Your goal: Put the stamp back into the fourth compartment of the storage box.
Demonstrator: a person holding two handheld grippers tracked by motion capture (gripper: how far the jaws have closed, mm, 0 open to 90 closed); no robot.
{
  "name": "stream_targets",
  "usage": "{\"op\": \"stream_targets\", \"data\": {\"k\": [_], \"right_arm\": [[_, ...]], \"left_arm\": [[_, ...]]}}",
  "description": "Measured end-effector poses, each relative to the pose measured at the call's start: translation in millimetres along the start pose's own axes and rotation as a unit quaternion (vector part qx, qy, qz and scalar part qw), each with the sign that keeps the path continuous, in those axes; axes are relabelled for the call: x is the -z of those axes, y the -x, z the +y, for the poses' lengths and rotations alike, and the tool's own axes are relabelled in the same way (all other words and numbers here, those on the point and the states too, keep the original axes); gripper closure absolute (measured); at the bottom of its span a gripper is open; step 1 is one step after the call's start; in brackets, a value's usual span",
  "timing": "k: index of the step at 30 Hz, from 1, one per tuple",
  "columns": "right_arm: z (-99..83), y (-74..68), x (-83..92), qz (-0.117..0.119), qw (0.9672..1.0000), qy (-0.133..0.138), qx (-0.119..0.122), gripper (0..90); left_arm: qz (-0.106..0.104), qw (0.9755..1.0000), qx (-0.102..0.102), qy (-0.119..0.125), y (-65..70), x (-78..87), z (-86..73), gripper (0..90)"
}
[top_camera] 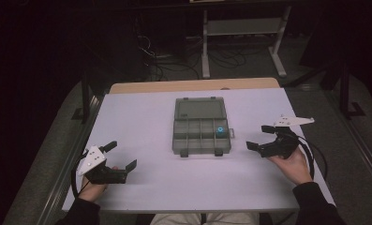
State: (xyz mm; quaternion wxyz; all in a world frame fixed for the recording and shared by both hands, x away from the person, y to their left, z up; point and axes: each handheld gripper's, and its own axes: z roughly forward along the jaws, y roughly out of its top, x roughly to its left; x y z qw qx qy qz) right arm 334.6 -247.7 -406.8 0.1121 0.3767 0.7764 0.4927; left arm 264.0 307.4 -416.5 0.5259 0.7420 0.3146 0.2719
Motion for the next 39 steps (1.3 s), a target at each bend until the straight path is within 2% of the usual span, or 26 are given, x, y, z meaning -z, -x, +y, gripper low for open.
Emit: {"op": "stream_targets", "data": {"k": [4, 20, 23, 28, 34, 39], "right_arm": [[-5.4, -0.6, 4.2, -0.002, 1.0000, 0.000, 0.001, 0.0], [-26.5, -1.7, 21.6, -0.019, 0.9988, 0.045, -0.002, 0.0], [-27.9, -2.1, 23.7, -0.016, 0.9989, 0.044, -0.003, 0.0], [-33.8, -3.9, 32.0, -0.021, 0.9975, 0.068, 0.002, 0.0], [-41.9, -2.1, 39.0, -0.026, 0.9955, 0.091, -0.009, 0.0], [-43.1, -2.3, 38.5, -0.026, 0.9953, 0.093, -0.010, 0.0]], "left_arm": [[0.000, 1.0000, 0.000, 0.003, 0.1, 0.4, 0.2, 0.0], [0.000, 1.0000, 0.000, 0.004, 0.4, 0.6, 0.7, 0.0], [0.000, 1.0000, 0.000, 0.004, 0.3, 0.8, 0.6, 0.0], [0.000, 1.0000, 0.000, 0.003, 0.4, 0.5, 0.6, 0.0], [0.001, 1.0000, 0.000, 0.003, 0.6, 0.5, 0.9, 0.0], [0.000, 1.0000, 0.001, 0.006, 0.0, 0.9, 1.0, 0.0]]}}
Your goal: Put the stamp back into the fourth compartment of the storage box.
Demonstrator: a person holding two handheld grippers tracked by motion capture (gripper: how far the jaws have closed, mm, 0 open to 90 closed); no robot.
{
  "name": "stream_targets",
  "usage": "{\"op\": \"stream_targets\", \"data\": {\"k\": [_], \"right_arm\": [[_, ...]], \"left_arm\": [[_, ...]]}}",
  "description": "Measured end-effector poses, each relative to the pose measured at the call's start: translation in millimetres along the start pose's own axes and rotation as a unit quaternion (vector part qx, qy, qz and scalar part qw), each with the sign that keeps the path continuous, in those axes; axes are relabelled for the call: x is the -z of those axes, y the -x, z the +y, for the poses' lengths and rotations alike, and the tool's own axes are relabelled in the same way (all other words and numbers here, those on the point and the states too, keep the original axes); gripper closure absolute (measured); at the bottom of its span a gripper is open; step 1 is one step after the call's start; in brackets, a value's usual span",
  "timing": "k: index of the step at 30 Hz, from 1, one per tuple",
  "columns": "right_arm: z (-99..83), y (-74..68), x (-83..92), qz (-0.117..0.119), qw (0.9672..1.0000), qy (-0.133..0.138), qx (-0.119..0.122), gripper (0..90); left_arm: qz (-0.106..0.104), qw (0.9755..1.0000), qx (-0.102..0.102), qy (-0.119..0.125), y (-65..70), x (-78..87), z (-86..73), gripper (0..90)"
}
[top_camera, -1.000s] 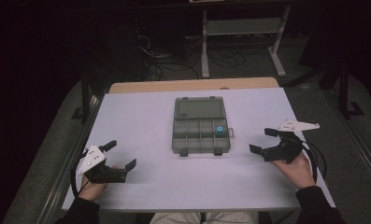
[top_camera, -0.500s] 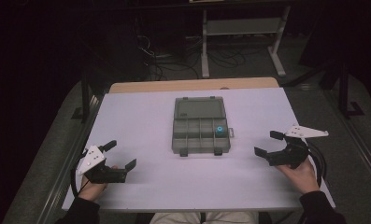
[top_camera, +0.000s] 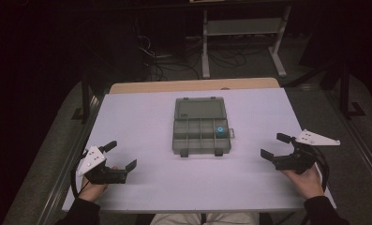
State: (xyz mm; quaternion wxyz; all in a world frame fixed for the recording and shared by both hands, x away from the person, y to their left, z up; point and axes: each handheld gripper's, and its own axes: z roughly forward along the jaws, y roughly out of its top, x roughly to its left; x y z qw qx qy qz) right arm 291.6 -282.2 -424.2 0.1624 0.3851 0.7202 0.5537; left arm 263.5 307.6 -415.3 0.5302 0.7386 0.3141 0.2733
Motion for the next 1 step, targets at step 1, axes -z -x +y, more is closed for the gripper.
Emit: {"op": "stream_targets", "data": {"k": [1], "right_arm": [[-0.2, -0.2, -0.3, -0.001, 1.0000, -0.001, 0.001, 0.0]], "left_arm": [[0.000, 1.0000, 0.000, 0.001, -0.2, 0.0, 0.1, 0.0]]}}
